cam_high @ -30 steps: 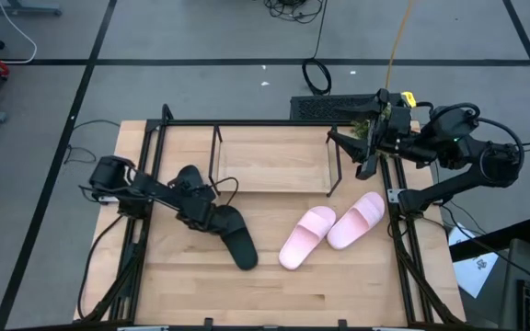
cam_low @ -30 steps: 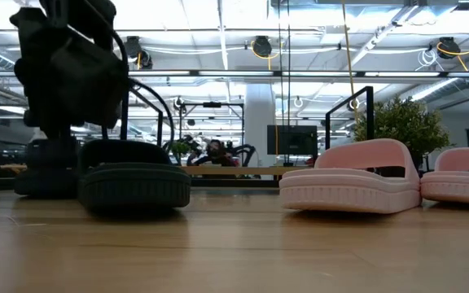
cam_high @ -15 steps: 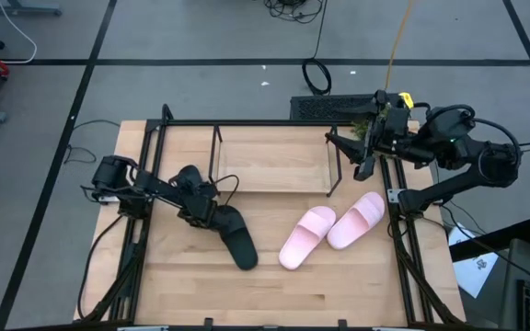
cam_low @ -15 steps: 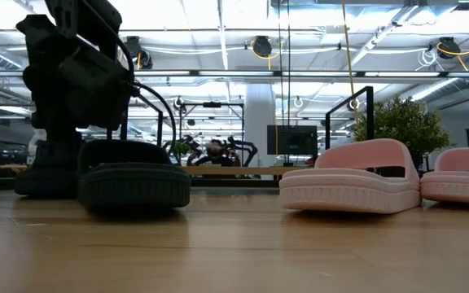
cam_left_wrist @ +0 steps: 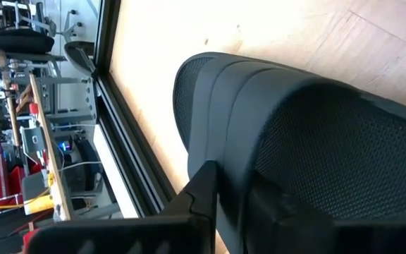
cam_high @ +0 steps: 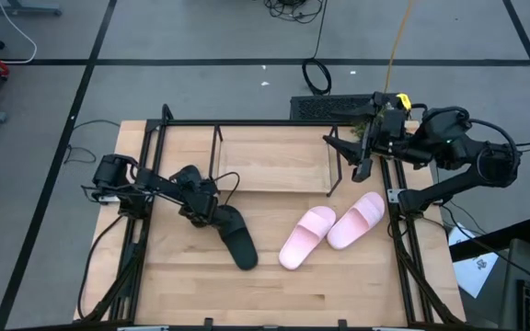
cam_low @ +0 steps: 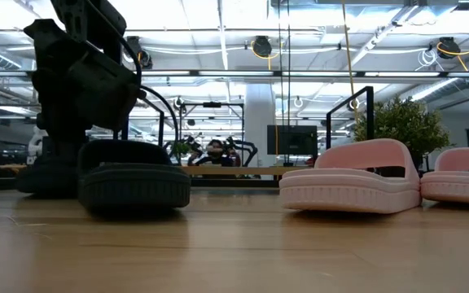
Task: Pick and place slides into the shelf
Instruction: Put the top black slipper on the shelf
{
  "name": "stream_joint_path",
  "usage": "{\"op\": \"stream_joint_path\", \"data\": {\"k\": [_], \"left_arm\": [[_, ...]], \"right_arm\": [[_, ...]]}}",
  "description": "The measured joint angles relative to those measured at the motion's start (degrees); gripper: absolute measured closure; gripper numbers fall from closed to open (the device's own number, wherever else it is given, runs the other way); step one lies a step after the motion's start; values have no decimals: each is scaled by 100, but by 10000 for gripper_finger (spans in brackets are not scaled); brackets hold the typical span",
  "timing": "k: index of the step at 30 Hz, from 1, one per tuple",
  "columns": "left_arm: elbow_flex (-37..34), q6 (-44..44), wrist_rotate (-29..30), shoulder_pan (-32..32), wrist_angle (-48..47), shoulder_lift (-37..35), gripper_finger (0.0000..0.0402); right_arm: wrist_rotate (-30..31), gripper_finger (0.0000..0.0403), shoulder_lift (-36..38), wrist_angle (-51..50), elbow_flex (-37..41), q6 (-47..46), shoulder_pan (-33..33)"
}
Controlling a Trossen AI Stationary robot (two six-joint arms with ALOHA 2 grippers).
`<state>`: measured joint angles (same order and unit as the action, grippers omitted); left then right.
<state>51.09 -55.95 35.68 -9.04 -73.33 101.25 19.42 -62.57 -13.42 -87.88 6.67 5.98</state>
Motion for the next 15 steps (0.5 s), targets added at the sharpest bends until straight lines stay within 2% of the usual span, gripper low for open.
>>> {"op": "stream_joint_path", "data": {"k": [4, 8, 13, 15], "left_arm": [[0, -59, 0, 2, -25, 0, 394], [9, -135, -50, -9, -185, 0, 396], [297, -645, -117, -179, -1470, 0, 398], [427, -776, -89, -299, -1698, -55, 399]], "right_arm": [[0, 156, 0, -85, 0, -1, 0], [0, 156, 0, -152, 0, -1, 0], [0, 156, 0, -154, 0, -1, 0], [0, 156, 2, -152, 0, -1, 0]]}}
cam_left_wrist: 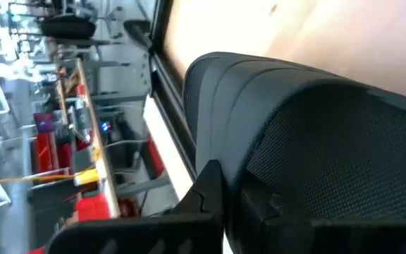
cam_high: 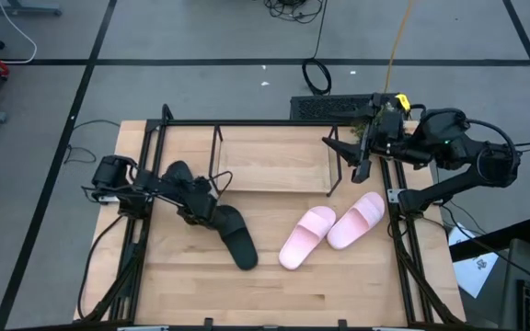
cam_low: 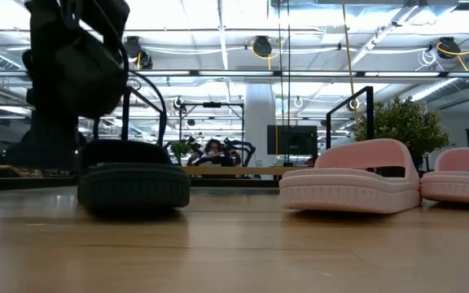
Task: Pick and place slides into the shelf
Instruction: Put the top black slipper on the shelf
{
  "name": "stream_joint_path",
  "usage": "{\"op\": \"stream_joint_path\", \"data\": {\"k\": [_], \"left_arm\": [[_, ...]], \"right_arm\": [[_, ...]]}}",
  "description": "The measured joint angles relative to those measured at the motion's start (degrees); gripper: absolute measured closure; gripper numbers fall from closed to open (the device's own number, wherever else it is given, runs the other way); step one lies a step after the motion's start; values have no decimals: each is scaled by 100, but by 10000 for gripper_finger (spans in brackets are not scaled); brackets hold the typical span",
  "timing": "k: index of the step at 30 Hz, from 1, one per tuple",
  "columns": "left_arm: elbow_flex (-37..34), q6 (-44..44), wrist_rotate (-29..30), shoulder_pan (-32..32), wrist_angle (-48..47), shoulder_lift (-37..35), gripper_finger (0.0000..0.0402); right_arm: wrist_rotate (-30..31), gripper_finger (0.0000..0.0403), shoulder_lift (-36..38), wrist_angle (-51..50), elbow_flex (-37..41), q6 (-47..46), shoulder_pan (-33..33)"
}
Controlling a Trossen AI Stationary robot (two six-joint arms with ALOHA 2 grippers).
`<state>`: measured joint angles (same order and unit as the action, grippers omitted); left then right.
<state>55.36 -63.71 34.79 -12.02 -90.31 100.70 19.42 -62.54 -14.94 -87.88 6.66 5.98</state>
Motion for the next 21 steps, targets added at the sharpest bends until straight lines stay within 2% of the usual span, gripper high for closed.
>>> {"op": "stream_joint_path", "data": {"k": [3, 12, 16, 21], "left_arm": [[148, 227, -146, -236, 209, -323, 400], [666, -100, -702, -986, 73, -1129, 401], [1053, -64, -637, -1403, 0, -1261, 401], [1942, 251, -133, -1832, 8, -1269, 401]], "right_arm": [[0, 156, 0, 0, 0, 0, 0], [0, 156, 15, 16, 0, -1, 0], [22, 156, 60, 50, 2, -2, 0], [33, 156, 165, 51, 2, -132, 0]]}}
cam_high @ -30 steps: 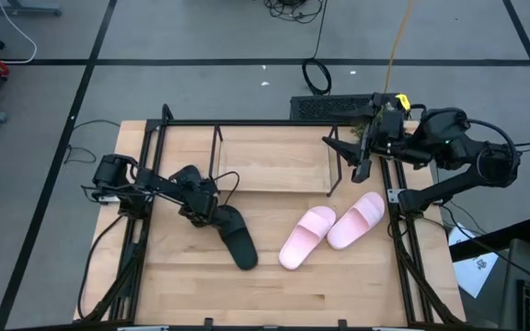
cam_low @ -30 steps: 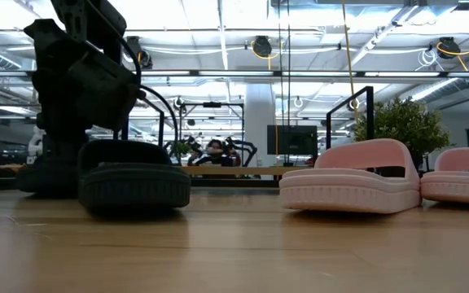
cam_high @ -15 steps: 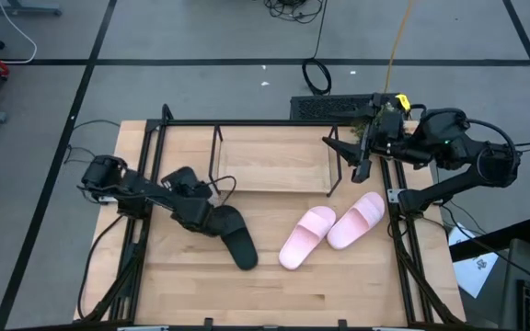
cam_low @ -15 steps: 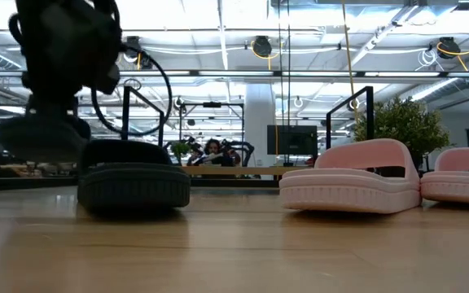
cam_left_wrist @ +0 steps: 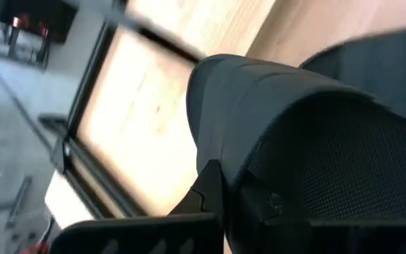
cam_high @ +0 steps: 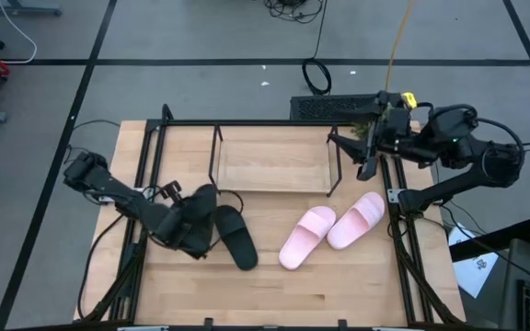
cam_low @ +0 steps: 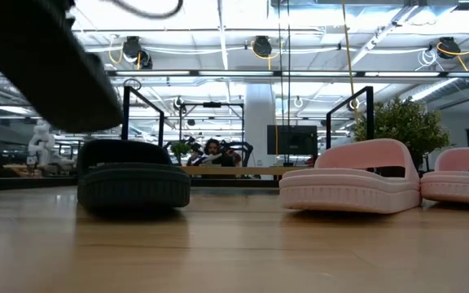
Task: Pick and place slides into the shelf
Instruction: Put the top black slipper on the shelf
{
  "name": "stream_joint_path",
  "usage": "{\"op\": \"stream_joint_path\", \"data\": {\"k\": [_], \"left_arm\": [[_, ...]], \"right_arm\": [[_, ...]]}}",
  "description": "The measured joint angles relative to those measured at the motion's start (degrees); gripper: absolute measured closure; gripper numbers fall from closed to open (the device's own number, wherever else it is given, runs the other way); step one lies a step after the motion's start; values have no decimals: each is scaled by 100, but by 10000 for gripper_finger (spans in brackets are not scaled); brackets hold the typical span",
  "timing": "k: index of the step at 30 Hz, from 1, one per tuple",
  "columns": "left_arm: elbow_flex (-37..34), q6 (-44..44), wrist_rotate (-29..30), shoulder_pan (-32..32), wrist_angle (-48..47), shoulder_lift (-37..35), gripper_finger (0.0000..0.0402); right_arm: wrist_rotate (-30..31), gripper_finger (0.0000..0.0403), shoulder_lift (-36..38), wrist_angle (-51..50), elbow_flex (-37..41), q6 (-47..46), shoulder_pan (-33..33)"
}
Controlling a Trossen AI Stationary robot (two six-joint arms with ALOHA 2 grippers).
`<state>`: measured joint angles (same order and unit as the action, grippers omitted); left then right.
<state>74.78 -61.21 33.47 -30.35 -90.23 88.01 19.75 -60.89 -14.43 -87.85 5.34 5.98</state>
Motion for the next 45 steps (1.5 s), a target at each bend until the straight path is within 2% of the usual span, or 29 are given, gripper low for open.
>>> {"op": "stream_joint_path", "data": {"k": [5, 9, 15, 17, 24, 27, 30, 35, 39, 42, 45], "left_arm": [[1141, 550, 760, -89, 28, -1, 401], [2052, 1280, 1618, -13, 37, -7, 401], [2634, 2623, 2591, 693, 248, -7, 401], [2643, 3433, 2660, 1118, 699, -7, 401], [2643, 6094, 2530, 2602, 2949, 223, 402], [2643, 7148, 2648, 3018, 3477, 373, 402], [2645, 7788, 2656, 3362, 3713, 598, 402], [2643, 7983, 2283, 3751, 3408, 979, 402], [2643, 7343, 2101, 3938, 2727, 1287, 402], [2640, 6687, 1804, 4054, 2170, 1475, 402], [2640, 6419, 1836, 4076, 1863, 1672, 402]], "right_arm": [[7, 156, 116, 1, 0, -155, 0], [13, 156, 197, -1, 0, -168, 0], [15, 156, 233, -1, 0, -168, 0], [34, 156, 229, -1, 0, -162, 0], [803, 156, 232, -4, 0, -128, -3], [1017, 156, 261, -3, 0, -122, -1], [1180, 156, 292, -7, 0, -122, -2], [1445, 156, 322, -56, 0, 68, -2], [1771, 156, 320, -64, 0, 235, 0], [1829, 156, 320, -84, 0, 318, -2], [1825, 156, 320, -82, 0, 331, -1]]}}
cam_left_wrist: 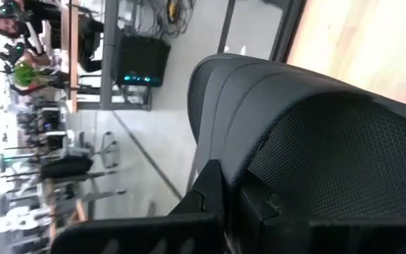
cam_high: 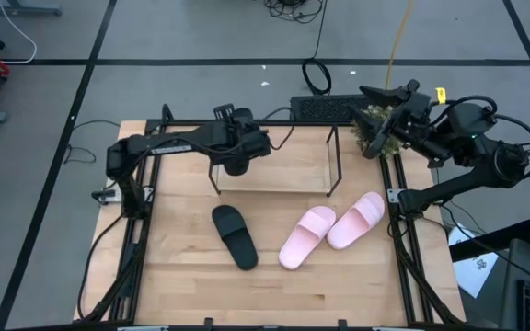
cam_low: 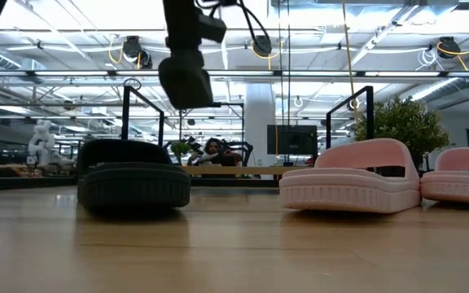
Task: Pick and place slides into the shelf
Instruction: Put the top black slipper on the shelf
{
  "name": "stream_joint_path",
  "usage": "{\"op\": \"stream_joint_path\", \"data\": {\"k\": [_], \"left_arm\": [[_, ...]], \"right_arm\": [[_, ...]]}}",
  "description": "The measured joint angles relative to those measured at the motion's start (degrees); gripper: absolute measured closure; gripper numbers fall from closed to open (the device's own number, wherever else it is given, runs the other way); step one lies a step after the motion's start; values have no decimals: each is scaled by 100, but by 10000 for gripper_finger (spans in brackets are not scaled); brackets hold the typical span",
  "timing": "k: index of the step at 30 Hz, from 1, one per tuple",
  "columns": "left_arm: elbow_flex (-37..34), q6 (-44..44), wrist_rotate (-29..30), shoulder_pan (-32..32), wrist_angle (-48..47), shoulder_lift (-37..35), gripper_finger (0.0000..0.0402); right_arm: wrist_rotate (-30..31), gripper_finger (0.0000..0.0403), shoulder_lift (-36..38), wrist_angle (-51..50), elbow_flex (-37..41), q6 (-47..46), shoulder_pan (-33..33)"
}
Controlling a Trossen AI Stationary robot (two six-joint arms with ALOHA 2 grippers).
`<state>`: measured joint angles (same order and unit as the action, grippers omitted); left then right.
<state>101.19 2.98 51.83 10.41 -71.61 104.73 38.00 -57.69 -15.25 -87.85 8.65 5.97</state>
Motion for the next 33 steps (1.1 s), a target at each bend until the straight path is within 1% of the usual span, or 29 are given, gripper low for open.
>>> {"op": "stream_joint_path", "data": {"k": [2, 5, 8, 12, 17, 19, 22, 25, 33], "left_arm": [[0, -17, 70, -4, 64, 122, 402], [2, -54, -45, 1, 191, 254, 402], [-2, -53, 103, -19, 128, 424, 402], [-94, -234, 65, -19, 126, 489, 402], [-623, -513, 69, -19, 174, 334, 401], [-914, -501, 75, -19, 410, 198, 401], [-1360, -346, 66, -19, 802, 51, 401], [-1649, -181, 57, -42, 1247, -60, 401], [-2245, 46, 22, 19, 1752, -100, 401]], "right_arm": [[-6, 156, 0, 1, 0, 17, -2], [-17, 156, 0, 0, 0, 53, -2], [-30, 156, 0, -5, 0, 62, -1], [-29, 156, 0, -8, 0, 82, 0], [-30, 156, 0, -9, 0, 84, 1], [-29, 156, 0, -7, 0, 103, -1], [-28, 156, 0, -6, 0, 126, 1], [-28, 156, -2, 34, 0, 141, 1], [-11, 156, -2, 42, 0, 148, 1]]}}
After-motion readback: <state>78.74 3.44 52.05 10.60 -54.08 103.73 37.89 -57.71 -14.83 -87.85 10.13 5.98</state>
